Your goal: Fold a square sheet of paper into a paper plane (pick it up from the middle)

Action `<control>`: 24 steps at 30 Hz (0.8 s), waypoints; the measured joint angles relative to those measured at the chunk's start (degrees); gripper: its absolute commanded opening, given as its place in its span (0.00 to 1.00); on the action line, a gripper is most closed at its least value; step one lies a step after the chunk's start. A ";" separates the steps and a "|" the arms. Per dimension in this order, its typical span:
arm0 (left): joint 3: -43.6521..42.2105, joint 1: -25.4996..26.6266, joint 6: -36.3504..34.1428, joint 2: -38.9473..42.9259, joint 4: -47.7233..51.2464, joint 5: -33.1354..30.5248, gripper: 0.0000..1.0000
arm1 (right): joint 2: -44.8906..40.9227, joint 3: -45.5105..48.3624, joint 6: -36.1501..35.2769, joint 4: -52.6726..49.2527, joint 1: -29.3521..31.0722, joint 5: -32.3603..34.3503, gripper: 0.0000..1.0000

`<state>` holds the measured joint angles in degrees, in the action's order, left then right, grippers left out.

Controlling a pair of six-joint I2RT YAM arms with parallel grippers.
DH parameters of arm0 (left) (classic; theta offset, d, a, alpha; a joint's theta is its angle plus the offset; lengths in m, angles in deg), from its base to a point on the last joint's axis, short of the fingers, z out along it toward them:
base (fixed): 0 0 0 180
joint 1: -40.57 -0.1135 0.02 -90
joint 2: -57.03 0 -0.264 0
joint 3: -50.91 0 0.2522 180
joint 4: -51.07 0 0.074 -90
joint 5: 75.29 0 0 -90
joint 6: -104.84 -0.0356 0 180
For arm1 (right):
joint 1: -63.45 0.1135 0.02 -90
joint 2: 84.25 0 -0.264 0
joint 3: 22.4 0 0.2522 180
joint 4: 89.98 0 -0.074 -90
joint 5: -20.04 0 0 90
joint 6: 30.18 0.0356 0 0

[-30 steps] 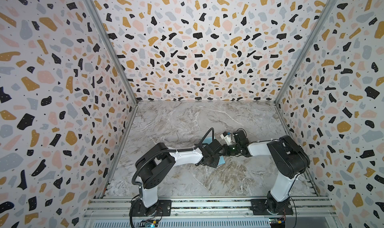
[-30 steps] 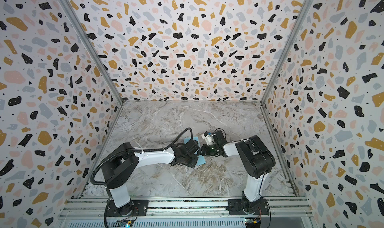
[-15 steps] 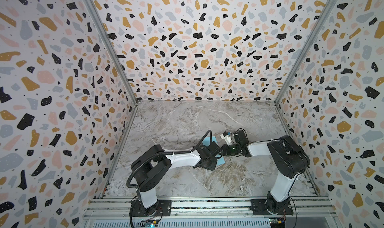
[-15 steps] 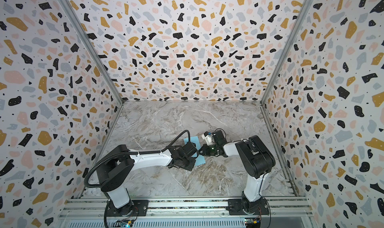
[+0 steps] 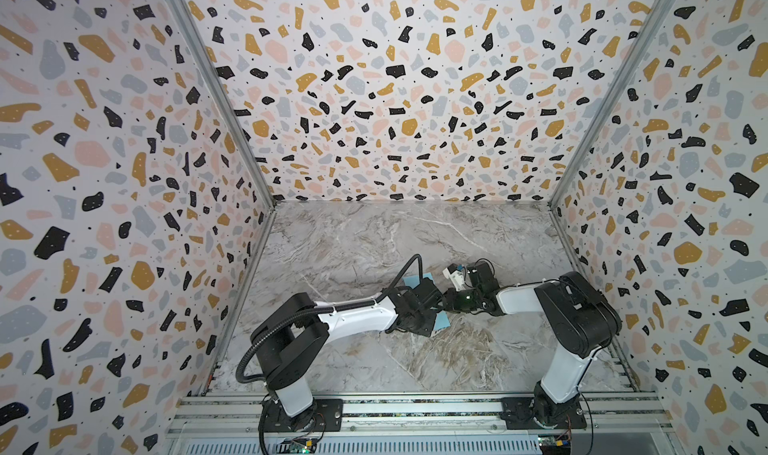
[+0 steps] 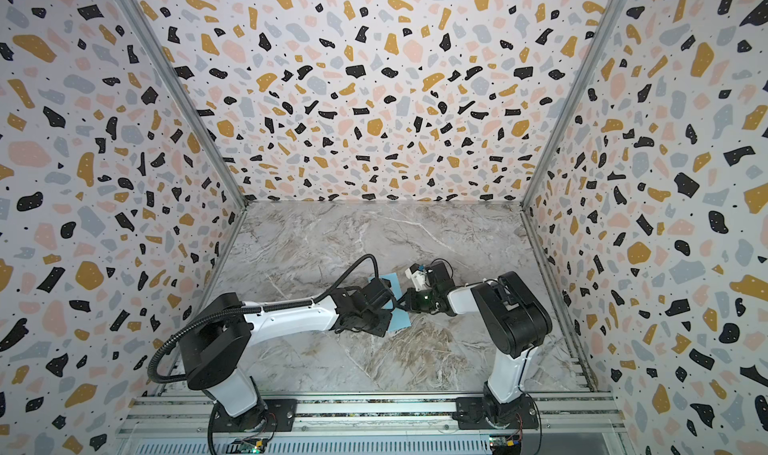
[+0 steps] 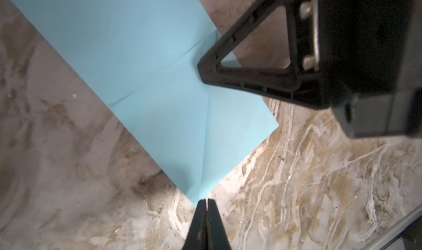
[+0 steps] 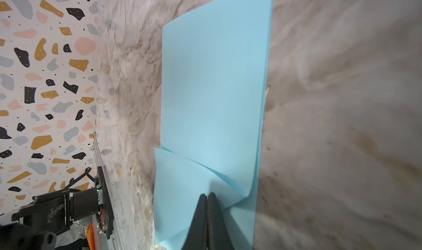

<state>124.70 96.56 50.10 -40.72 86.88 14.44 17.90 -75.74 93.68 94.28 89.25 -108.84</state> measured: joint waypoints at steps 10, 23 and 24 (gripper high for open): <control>0.02 -0.61 0.50 -4.68 -1.88 -1.70 0.00 | -6.67 7.82 10.88 2.29 0.92 1.99 0.07; 0.02 -0.92 -0.13 -5.51 -2.69 -1.77 0.00 | -8.31 8.59 6.80 1.07 -0.17 1.53 0.07; 0.00 -0.92 -0.13 -5.51 -2.71 -1.77 0.00 | -8.66 8.55 5.64 0.81 -0.66 1.36 0.07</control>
<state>124.70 95.64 49.97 -46.23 84.17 12.67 9.24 -67.19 99.32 95.09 88.60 -107.48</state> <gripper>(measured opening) 0.047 0.064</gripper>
